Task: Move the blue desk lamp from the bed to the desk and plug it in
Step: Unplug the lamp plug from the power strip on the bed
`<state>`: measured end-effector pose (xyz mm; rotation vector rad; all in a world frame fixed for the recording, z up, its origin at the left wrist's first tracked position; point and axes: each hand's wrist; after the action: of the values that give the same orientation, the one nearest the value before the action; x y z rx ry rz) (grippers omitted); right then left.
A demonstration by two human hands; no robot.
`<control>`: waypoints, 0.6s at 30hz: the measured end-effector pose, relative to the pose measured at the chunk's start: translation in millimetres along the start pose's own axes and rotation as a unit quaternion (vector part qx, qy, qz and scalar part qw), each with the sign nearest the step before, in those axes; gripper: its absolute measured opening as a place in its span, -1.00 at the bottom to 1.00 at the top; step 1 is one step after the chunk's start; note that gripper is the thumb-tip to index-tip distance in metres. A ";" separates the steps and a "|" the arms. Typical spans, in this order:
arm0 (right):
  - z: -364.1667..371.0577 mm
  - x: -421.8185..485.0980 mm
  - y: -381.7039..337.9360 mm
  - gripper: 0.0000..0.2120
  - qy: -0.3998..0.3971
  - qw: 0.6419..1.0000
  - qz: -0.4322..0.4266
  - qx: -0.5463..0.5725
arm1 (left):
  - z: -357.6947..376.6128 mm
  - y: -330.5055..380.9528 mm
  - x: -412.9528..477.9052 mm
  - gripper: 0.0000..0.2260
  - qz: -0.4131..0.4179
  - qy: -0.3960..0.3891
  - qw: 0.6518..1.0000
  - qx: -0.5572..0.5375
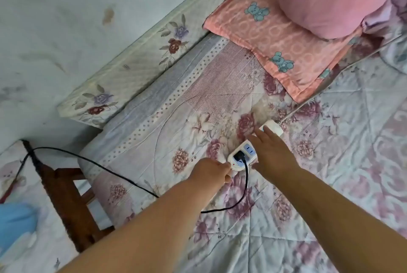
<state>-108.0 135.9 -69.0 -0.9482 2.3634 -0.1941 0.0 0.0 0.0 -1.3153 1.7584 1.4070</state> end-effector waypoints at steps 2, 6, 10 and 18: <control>1.0 6.0 5.1 -0.27 0.005 0.999 -0.018 -0.029 | 3.9 5.1 6.9 -0.76 -0.015 -0.017 1.000 0.013; 3.4 13.2 11.2 -0.39 0.040 0.996 -0.052 -0.065 | 13.2 11.6 19.8 -0.72 -0.052 -0.014 0.998 -0.030; -2.5 21.0 11.0 -0.51 0.065 0.992 -0.075 -0.084 | 17.5 16.2 29.0 -0.73 -0.098 -0.022 0.994 -0.049; -2.2 27.0 18.1 -0.43 0.035 0.990 -0.124 -0.059 | 24.7 20.7 47.1 -0.69 -0.119 -0.033 0.992 -0.005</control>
<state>-135.5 130.9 -85.7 -1.3129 2.3361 -0.1864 -41.1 5.9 -39.2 -1.4153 1.4982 1.3111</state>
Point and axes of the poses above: each hand's wrist, its own x-axis towards the middle knuckle, its own z-axis out of the palm, y = z × x, and after that the axes turned 4 degrees about x, right-handed
